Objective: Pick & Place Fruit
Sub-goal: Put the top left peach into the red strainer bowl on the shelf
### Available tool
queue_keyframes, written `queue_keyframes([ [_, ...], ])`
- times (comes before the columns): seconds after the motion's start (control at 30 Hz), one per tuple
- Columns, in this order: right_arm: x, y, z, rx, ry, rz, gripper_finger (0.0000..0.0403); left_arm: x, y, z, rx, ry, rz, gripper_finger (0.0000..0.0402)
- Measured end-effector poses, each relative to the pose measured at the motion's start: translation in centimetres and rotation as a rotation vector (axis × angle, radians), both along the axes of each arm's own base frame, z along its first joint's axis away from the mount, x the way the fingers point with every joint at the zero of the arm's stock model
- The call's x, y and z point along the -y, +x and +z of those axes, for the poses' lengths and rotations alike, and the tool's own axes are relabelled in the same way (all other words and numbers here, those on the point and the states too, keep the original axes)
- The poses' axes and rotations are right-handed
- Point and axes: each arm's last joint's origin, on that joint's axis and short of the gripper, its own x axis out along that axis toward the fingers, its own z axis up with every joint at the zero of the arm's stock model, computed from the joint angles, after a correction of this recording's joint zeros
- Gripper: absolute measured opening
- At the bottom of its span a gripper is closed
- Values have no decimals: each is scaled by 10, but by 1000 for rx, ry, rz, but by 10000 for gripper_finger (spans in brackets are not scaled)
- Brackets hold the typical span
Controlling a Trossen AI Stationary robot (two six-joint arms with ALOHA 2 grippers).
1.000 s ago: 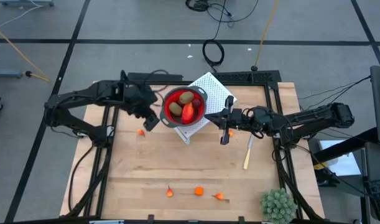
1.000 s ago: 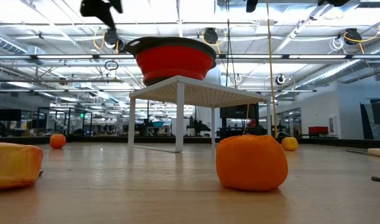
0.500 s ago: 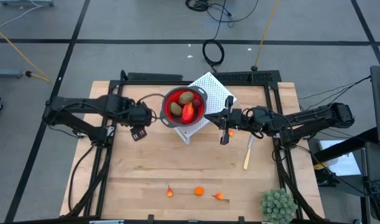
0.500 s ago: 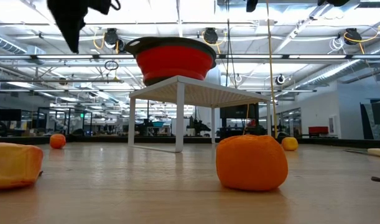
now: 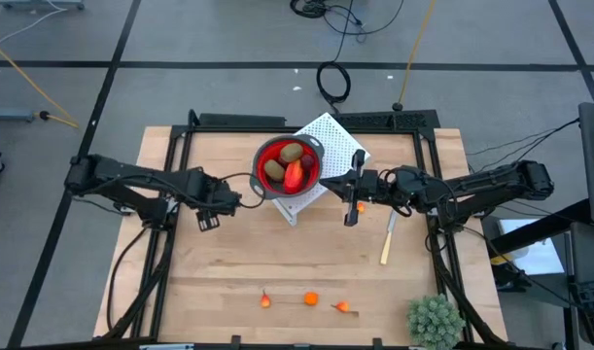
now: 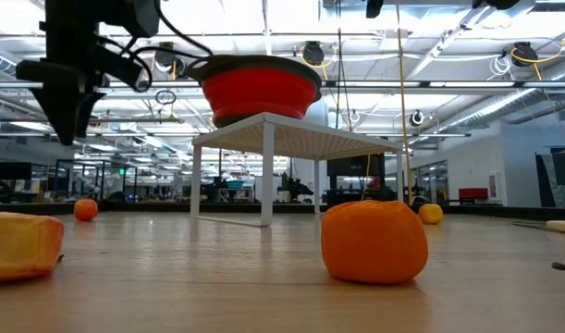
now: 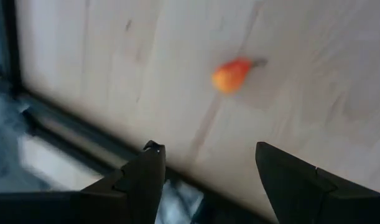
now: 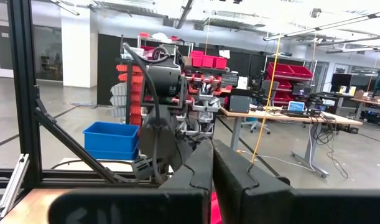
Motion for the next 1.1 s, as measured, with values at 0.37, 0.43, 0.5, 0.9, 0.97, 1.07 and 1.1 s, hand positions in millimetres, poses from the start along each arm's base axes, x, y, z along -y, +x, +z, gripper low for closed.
queue_keyframes([
  [0.37, 0, 0, 0, 0, 3, 0, 0, 0, -19, -2, 290, -26, -75, 246],
  [0.43, 0, 0, 0, 0, 3, 0, 0, -1, -24, -5, 313, -22, -113, 246],
  [0.5, 0, 0, 0, 0, 3, 0, 0, 0, -27, -6, 322, -37, -121, 246],
  [0.9, 0, 0, 0, 3, 4, -1, 0, 0, -20, -4, 434, -56, -14, 246],
  [0.97, 0, 0, 0, 3, 4, -1, 0, 0, -17, -2, 497, -55, 56, 246],
  [1.07, 0, 0, 0, 4, 4, -1, 0, 0, -12, 1, 593, -71, 171, 246],
  [1.1, 0, 0, 0, 4, 4, -1, 0, 0, -11, 2, 616, -78, 202, 246],
])
